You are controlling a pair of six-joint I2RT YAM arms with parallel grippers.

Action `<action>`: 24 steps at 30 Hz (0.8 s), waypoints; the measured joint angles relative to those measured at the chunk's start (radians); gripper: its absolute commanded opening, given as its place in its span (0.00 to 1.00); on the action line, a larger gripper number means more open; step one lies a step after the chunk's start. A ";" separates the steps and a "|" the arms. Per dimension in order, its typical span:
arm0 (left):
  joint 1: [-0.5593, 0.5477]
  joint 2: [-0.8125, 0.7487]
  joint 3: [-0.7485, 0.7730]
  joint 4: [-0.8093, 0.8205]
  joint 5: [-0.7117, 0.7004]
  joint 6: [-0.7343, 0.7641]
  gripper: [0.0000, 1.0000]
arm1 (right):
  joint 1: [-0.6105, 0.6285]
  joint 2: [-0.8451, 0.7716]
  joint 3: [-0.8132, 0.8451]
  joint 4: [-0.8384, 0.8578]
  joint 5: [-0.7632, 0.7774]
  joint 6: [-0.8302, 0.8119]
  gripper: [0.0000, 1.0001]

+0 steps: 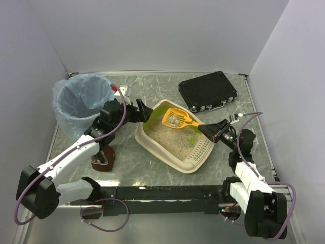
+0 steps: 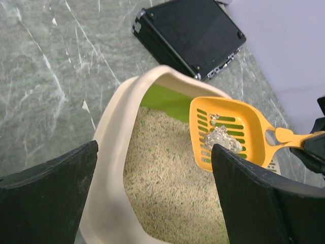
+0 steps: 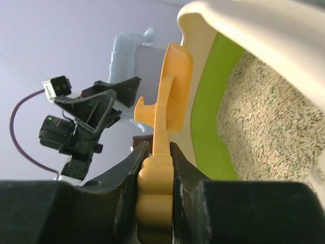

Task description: Clean the litter box

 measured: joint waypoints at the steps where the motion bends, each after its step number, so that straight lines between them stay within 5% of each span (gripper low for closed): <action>1: -0.001 -0.004 -0.006 -0.002 0.000 -0.002 0.97 | 0.000 0.000 0.001 -0.003 -0.002 0.000 0.00; 9: -0.023 -0.019 -0.045 -0.009 -0.006 -0.005 0.97 | -0.005 -0.003 0.021 -0.008 -0.006 0.002 0.00; 14: -0.047 0.101 0.016 -0.078 -0.061 0.029 0.97 | -0.005 -0.014 0.021 -0.006 -0.007 0.014 0.00; 24: -0.097 0.233 0.083 -0.193 -0.206 0.066 0.70 | -0.013 -0.026 0.021 0.016 -0.007 0.042 0.00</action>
